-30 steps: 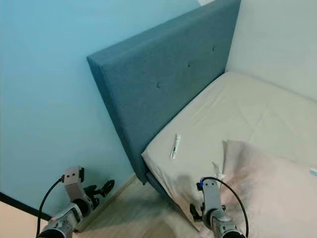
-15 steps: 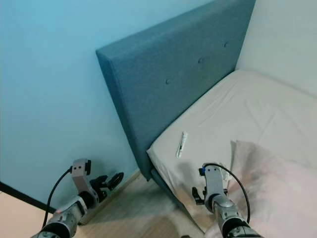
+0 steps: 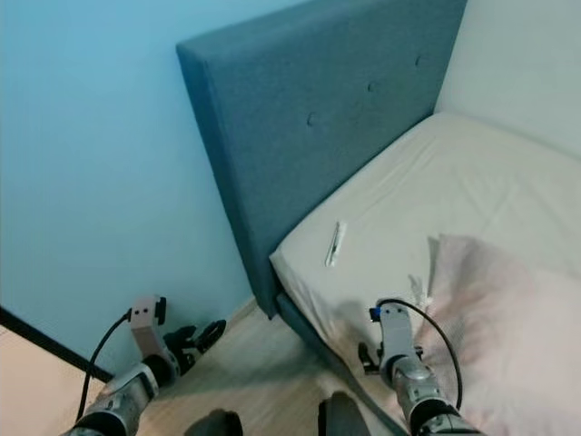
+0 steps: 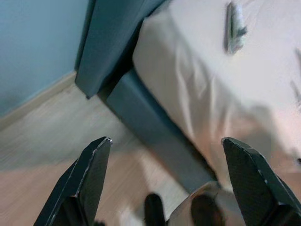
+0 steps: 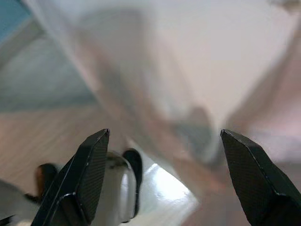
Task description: Clean up the room
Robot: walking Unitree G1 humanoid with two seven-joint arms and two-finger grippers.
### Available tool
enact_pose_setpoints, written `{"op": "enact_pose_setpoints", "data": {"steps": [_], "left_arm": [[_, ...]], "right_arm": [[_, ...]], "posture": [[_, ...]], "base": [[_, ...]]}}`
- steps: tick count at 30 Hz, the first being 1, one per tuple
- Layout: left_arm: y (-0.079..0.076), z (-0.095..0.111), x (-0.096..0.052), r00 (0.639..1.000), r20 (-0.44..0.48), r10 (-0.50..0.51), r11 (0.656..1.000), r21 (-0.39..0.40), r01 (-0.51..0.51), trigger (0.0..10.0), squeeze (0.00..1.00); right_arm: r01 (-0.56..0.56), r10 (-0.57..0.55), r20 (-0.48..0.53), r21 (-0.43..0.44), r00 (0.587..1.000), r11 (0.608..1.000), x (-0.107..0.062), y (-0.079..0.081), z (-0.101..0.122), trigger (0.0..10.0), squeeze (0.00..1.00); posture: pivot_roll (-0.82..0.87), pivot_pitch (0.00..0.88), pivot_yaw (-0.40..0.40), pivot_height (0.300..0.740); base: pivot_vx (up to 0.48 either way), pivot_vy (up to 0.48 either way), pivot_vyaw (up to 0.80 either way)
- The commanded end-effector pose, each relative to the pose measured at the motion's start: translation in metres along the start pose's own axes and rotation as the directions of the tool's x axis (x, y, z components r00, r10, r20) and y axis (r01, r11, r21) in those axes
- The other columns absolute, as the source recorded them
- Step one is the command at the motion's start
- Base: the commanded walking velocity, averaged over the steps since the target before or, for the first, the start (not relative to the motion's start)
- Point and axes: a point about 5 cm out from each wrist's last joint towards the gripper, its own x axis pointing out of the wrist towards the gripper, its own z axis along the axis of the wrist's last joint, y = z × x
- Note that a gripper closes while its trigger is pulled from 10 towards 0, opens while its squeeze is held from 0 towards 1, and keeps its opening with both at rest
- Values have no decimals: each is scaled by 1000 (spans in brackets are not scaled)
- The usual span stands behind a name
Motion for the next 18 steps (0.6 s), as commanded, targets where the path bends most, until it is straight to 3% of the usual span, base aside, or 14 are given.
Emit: {"op": "enact_pose_setpoints", "data": {"steps": [1,3,4,5,6,8,9,12,13,14,17,18], "left_arm": [[8,-2,-6,999,-17,28,1000,7,-28,10000,0],[9,-1,-6,999,-13,31,1000,7,-31,10000,0],[9,0,-7,999,-8,33,999,6,-33,10000,0],[9,0,-7,999,-8,33,999,6,-33,10000,0],[10,0,-7,999,-5,35,999,5,-35,10000,0],[12,1,-9,999,2,42,999,3,-42,10000,0],[12,1,-9,999,2,42,999,3,-42,10000,0],[15,0,-11,999,-1,49,999,2,-49,10000,0],[15,0,-11,999,-1,49,999,2,-49,10000,0],[15,-2,-13,999,-10,50,999,6,-50,10000,0],[15,-3,-13,999,-12,50,999,6,-50,10000,0],[15,-3,-13,999,-13,49,999,6,-49,10000,0]], "right_arm": [[43,-44,-59,-21,997,999,-2,-8,-11,10000,0],[123,-126,-97,-34,987,992,-4,-24,-15,10000,0],[208,-211,-120,-39,970,977,-9,-44,-18,10000,0],[208,-211,-120,-39,970,977,-9,-44,-18,10000,0],[264,-267,-133,-41,954,964,-12,-57,-19,10000,0],[440,-439,-106,-16,892,898,-27,-105,-13,10000,0],[440,-439,-106,-16,892,898,-27,-105,-13,10000,0],[652,-651,-37,32,758,757,-59,-173,2,10000,0],[652,-651,-37,32,758,757,-59,-173,2,10000,0],[726,-727,3,56,687,686,-79,-203,11,10000,0],[748,-750,17,55,661,661,-86,-212,14,10000,0],[774,-777,32,64,629,629,-96,-224,18,10000,0]], "posture": [[-54,178,57,630],[-54,177,54,630],[-53,177,53,630],[-53,177,53,630],[-53,177,53,630],[-54,172,49,630],[-54,172,49,630],[-68,170,51,630],[-68,170,51,630],[-69,169,51,630],[-76,168,53,630],[-81,165,52,630]], "base": [[0,0,0],[0,0,0],[0,0,0],[0,0,0],[0,0,0],[0,0,0],[0,0,0],[0,0,0],[0,0,0],[0,0,0],[0,0,0],[0,0,0]]}}
